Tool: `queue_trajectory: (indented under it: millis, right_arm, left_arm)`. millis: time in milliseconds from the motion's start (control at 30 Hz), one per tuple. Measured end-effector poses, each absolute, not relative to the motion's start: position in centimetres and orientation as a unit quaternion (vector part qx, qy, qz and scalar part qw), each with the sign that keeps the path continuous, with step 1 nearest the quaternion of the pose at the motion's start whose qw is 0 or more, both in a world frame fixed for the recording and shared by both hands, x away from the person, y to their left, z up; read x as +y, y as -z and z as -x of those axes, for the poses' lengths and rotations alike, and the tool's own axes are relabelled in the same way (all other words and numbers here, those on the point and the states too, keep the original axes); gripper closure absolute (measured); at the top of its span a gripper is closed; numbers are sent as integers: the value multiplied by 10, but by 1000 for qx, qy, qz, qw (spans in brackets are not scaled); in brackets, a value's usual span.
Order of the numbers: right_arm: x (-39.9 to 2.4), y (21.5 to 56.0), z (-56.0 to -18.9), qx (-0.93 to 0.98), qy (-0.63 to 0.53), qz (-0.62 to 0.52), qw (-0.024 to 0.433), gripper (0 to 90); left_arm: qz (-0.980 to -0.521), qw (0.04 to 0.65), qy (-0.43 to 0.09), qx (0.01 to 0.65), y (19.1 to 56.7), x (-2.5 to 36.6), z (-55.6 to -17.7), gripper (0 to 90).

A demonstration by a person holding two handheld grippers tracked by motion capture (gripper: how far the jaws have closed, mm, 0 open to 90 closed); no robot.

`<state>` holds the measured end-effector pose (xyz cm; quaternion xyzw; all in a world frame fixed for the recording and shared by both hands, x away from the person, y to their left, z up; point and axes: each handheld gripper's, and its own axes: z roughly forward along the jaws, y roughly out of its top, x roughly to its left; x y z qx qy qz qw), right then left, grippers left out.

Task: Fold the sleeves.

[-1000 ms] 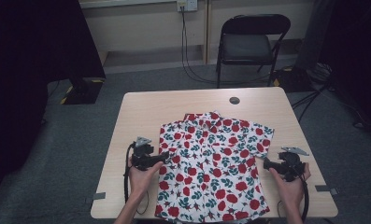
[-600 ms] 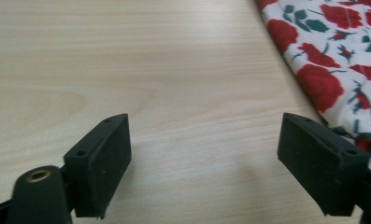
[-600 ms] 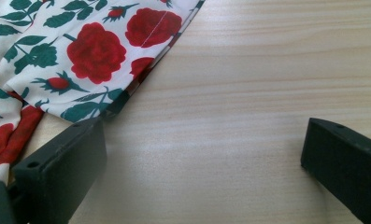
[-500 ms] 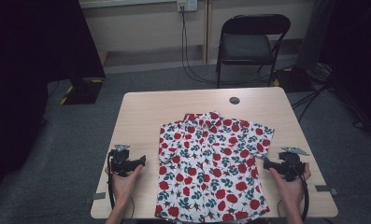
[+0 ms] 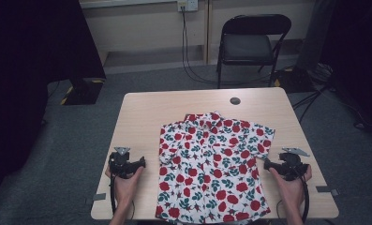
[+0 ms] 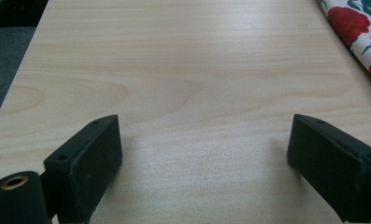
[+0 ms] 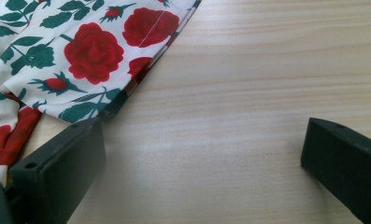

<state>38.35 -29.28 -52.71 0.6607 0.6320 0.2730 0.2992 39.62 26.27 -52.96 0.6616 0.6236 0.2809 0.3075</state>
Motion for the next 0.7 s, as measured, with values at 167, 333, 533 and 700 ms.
queue_trajectory:
  millis: [167,333,533,700]
  right_arm:
    - [-294,525,-383,635,-269,-663,291,3]
    - [-297,522,-380,632,-284,-665,278,50]
    - [-301,509,-375,634,-305,-654,277,77]
    - [-302,487,-379,643,-315,-638,281,64]
  left_arm:
    - [-660,303,-280,628,530,262,-399,62]
    - [-659,302,-280,630,530,261,-401,46]
    - [-659,302,-280,630,530,261,-400,46]
    - [-659,302,-280,630,530,262,-401,46]
